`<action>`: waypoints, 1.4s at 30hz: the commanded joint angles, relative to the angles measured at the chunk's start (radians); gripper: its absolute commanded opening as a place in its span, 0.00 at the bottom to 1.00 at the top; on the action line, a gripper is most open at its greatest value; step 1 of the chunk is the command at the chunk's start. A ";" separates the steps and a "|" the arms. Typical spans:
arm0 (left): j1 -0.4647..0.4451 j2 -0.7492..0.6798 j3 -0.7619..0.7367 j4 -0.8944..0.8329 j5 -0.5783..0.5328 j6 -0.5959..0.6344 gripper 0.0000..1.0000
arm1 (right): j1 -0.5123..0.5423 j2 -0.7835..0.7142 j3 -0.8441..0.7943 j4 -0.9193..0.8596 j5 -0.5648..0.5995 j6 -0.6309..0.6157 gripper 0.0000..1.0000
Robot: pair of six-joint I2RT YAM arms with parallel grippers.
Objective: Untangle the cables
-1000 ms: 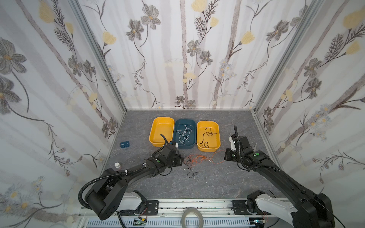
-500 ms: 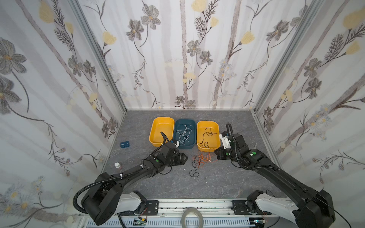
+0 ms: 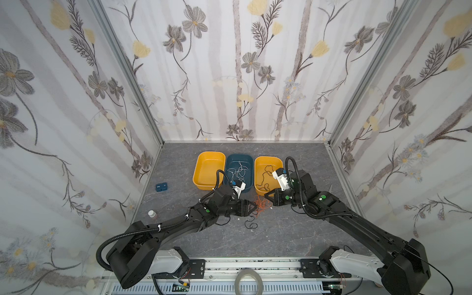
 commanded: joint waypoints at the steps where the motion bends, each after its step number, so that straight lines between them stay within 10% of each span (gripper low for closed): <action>1: -0.001 0.022 0.006 0.093 -0.012 -0.014 0.59 | 0.014 0.007 0.011 0.100 -0.075 0.035 0.01; 23: -0.003 0.025 0.047 -0.018 -0.169 -0.010 0.04 | 0.048 0.041 -0.016 0.196 -0.130 0.066 0.03; 42: 0.016 -0.211 0.028 -0.205 -0.306 0.006 0.00 | 0.028 0.109 -0.010 0.184 -0.103 0.048 0.25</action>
